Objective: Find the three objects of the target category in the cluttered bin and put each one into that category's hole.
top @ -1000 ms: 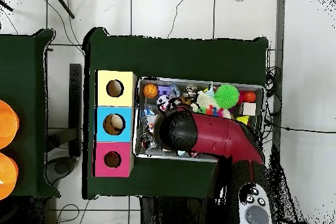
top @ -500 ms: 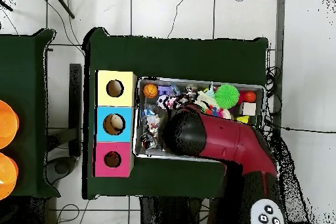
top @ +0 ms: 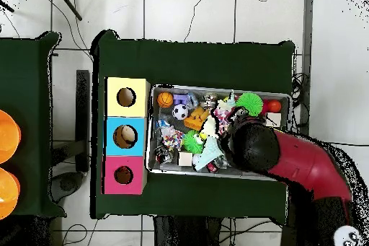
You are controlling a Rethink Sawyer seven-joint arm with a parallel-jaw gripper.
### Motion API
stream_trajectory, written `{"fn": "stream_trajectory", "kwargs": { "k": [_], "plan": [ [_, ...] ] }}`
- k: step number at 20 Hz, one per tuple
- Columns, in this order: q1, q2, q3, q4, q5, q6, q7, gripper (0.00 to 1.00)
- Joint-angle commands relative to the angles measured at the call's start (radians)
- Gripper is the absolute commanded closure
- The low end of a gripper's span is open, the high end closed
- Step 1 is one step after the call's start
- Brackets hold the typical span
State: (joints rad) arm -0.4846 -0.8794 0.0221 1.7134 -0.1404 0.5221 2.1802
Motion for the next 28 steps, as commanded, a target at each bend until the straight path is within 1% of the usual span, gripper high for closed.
{"fn": "stream_trajectory", "kwargs": {
  "k": [1, 6, 10, 14, 18, 19, 23, 24, 25, 28],
  "plan": [
    [-0.097, 0.05, 0.164, 0.101, -0.075, -0.028, -0.193, 1.0],
    [-0.145, 0.057, 0.2, 0.117, -0.122, -0.05, -0.185, 1.0],
    [-0.157, 0.075, 0.216, 0.113, -0.158, -0.075, -0.16, 1.0],
    [-0.15, 0.078, 0.215, 0.123, -0.182, -0.1, -0.114, 1.0],
    [-0.129, 0.072, 0.196, 0.126, -0.207, -0.134, -0.065, 1.0],
    [-0.124, 0.071, 0.192, 0.126, -0.217, -0.146, -0.049, 0.0],
    [-0.118, 0.075, 0.19, 0.119, -0.23, -0.185, -0.04, 0.0],
    [-0.118, 0.078, 0.192, 0.113, -0.226, -0.16, -0.048, 0.0],
    [-0.117, 0.08, 0.194, 0.104, -0.216, -0.114, -0.06, 0.0],
    [-0.122, 0.08, 0.205, 0.102, -0.21, -0.097, -0.061, 0.0]
  ]
}}
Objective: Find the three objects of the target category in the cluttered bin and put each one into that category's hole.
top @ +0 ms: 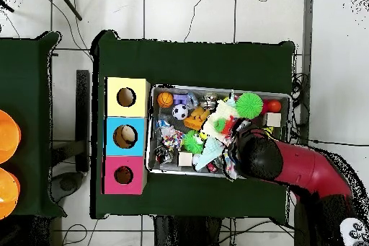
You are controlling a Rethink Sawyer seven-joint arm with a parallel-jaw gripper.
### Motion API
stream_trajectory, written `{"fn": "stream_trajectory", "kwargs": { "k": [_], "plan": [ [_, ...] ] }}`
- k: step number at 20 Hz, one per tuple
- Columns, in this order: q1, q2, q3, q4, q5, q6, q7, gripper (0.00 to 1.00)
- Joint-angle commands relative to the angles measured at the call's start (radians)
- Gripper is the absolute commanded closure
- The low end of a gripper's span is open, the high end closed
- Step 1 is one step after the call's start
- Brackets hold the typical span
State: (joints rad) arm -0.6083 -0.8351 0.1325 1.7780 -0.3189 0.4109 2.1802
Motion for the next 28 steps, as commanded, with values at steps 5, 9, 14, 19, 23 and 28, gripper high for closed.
{"fn": "stream_trajectory", "kwargs": {
  "k": [5, 9, 14, 19, 23, 28],
  "plan": [
    [0.005, 0.038, 0.093, 0.038, -0.032, 0.015, -0.055, 0.0],
    [0.013, 0.036, 0.087, 0.04, -0.031, 0.01, -0.044, 0.0],
    [0.028, 0.035, 0.08, 0.04, -0.03, 0.006, -0.03, 0.0],
    [0.043, 0.034, 0.072, 0.039, -0.028, 0.005, -0.02, 0.0],
    [0.057, 0.033, 0.062, 0.039, -0.024, 0.004, -0.009, 0.0],
    [0.078, 0.037, 0.049, 0.048, -0.022, -0.014, 0.016, 0.0]
  ]
}}
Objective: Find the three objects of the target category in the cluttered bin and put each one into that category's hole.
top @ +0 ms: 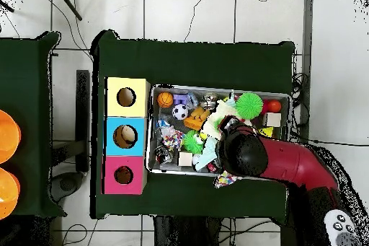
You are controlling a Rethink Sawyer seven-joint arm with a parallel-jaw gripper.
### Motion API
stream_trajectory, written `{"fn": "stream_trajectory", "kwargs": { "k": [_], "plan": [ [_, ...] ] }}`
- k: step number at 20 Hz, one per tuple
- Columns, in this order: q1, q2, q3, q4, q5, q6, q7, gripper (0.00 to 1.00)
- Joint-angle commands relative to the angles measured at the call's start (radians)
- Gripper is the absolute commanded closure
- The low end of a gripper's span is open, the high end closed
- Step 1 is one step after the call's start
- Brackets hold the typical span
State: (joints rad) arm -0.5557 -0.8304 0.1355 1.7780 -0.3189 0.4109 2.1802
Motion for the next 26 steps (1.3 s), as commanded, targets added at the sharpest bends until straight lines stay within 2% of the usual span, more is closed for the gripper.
{"fn": "stream_trajectory", "kwargs": {
  "k": [1, 5, 9, 15, 19, 26],
  "plan": [
    [0.029, 0.034, 0.044, 0.049, -0.022, -0.017, 0.021, 0.0],
    [0.052, 0.046, 0.034, 0.039, -0.017, -0.022, 0.04, 0.0],
    [0.08, 0.101, 0.029, -0.023, -0.01, -0.028, 0.056, 0.0],
    [0.172, 0.16, -0.037, -0.148, 0.074, 0.091, 0.161, 0.0],
    [0.226, 0.234, -0.075, -0.208, 0.118, 0.059, 0.209, 0.0],
    [0.234, 0.384, -0.05, -0.283, 0.182, -0.037, 0.173, 0.0]
  ]
}}
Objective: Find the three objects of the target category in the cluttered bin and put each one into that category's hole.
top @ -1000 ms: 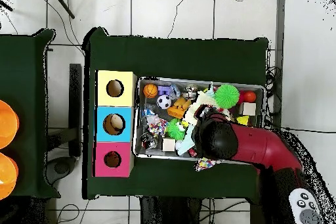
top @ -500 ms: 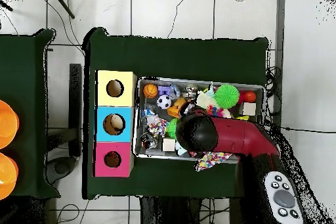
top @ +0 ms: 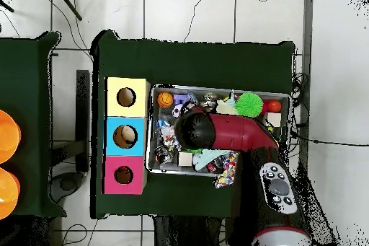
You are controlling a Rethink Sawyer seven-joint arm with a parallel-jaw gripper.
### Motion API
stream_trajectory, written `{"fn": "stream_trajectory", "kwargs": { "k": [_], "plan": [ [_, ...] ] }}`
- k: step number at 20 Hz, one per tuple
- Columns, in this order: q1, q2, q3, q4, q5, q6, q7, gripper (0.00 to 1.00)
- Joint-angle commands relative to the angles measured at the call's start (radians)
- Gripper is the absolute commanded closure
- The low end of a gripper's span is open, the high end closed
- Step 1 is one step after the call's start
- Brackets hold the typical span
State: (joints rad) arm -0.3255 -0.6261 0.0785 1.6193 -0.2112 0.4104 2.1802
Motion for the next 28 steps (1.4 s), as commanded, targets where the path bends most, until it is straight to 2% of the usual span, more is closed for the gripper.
{"fn": "stream_trajectory", "kwargs": {
  "k": [1, 4, 14, 21, 28],
  "plan": [
    [0.003, 0.195, 0.012, -0.137, 0.08, -0.044, 0.161, 0.0],
    [0.003, 0.229, 0.018, -0.155, 0.089, -0.072, 0.147, 0.0],
    [-0.027, 0.271, 0.036, -0.169, 0.078, -0.127, 0.107, 0.0],
    [-0.053, 0.162, 0.021, -0.029, 0.068, -0.136, 0.117, 0.0],
    [-0.066, 0.111, 0.018, 0.04, 0.058, -0.146, 0.119, 0.0]
  ]
}}
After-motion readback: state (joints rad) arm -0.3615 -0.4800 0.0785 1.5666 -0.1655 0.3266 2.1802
